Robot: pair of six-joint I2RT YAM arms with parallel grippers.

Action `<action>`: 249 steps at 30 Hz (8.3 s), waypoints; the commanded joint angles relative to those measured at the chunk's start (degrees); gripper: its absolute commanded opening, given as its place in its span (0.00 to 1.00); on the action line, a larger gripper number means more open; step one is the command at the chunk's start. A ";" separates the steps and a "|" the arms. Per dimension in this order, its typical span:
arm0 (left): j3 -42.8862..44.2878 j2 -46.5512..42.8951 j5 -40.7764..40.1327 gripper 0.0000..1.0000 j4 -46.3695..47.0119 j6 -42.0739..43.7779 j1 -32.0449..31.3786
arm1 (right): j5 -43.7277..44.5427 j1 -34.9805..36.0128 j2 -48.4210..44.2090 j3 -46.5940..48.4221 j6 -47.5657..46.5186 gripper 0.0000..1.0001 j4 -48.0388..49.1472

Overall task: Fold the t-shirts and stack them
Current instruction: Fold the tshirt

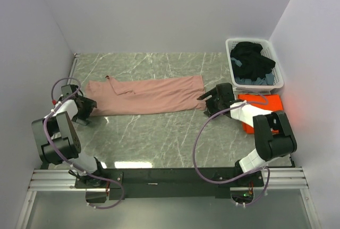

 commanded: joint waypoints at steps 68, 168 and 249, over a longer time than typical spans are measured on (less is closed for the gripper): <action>6.14 -21.36 -13.12 0.83 -14.73 0.28 3.01 | 13.82 10.13 -9.08 10.07 -45.07 0.55 -21.12; 32.07 16.51 -11.81 0.88 -6.30 14.43 -37.61 | -1.04 33.18 -11.85 11.85 -46.31 0.63 -27.89; 7.73 -15.65 -15.77 0.99 -4.46 19.44 -21.79 | 8.63 59.45 19.23 43.36 -68.90 0.50 -36.06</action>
